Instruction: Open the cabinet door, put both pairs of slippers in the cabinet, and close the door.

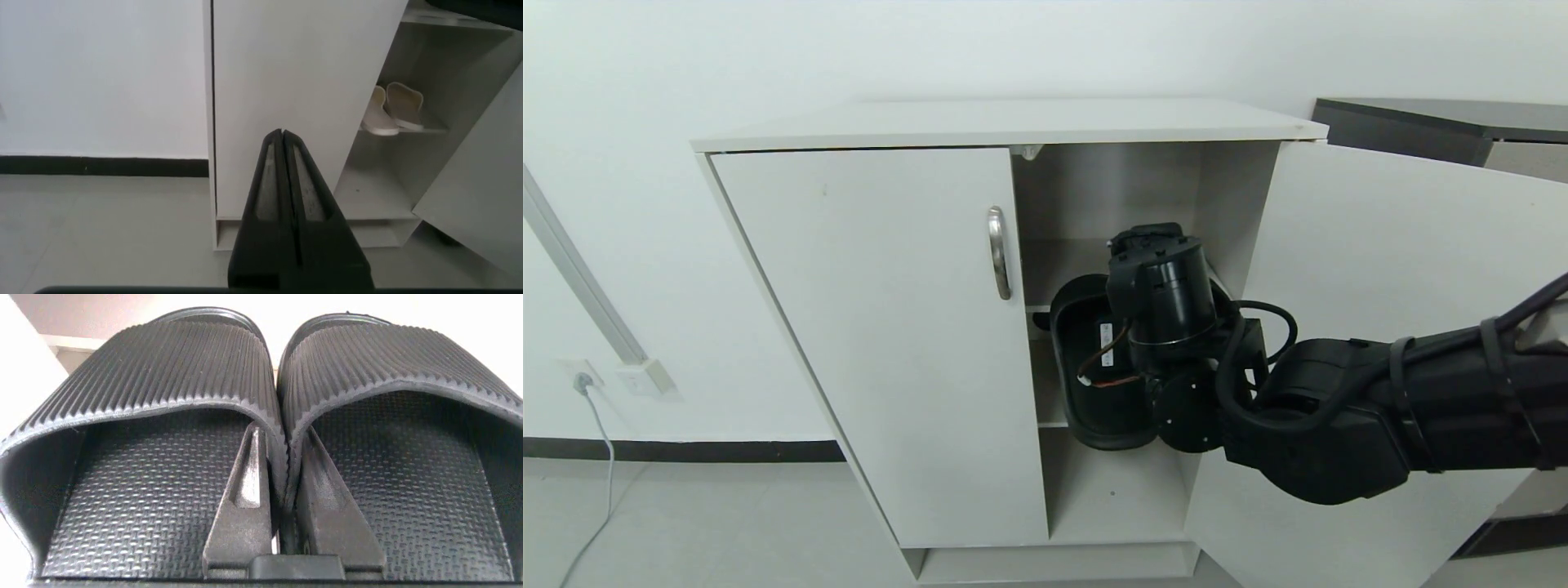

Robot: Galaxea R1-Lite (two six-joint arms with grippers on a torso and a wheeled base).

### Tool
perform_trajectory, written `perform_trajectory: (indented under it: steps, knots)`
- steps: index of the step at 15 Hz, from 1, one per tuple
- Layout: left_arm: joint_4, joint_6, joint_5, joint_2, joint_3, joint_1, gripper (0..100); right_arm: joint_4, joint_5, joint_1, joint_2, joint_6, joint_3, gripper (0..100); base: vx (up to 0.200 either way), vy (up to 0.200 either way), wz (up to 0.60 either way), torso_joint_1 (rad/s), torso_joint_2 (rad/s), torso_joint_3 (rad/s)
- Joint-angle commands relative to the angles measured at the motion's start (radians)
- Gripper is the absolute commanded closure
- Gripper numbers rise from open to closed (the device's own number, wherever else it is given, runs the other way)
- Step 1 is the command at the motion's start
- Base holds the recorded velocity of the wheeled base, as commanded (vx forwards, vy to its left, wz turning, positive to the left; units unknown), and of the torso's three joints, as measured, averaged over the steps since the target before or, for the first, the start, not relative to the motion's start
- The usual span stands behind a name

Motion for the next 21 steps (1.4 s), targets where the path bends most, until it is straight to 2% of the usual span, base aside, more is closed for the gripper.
perform_trajectory:
  steps: [1,9,12,21]
  knots:
    - [0.0,0.0,-0.001,0.0,0.0,0.0,100,-0.001,0.001,-0.003,0.0,0.001,0.001,100,0.2,0.0,0.0,0.002,0.0,0.007]
    - [0.0,0.0,-0.001,0.0,0.0,0.0,100,-0.003,0.001,-0.005,0.001,-0.001,0.001,100,0.2,0.0,0.0,0.0,0.0,0.0]
    - [0.0,0.0,-0.001,0.0,0.002,0.0,100,-0.003,0.01,-0.016,0.038,0.001,-0.011,100,0.0,0.0,0.0,0.0,0.0,0.0]
    - [0.0,-0.003,0.0,0.0,0.0,0.0,100,0.007,0.066,-0.083,0.141,-0.038,-0.18,100,0.0,0.0,0.0,0.0,0.0,0.0]
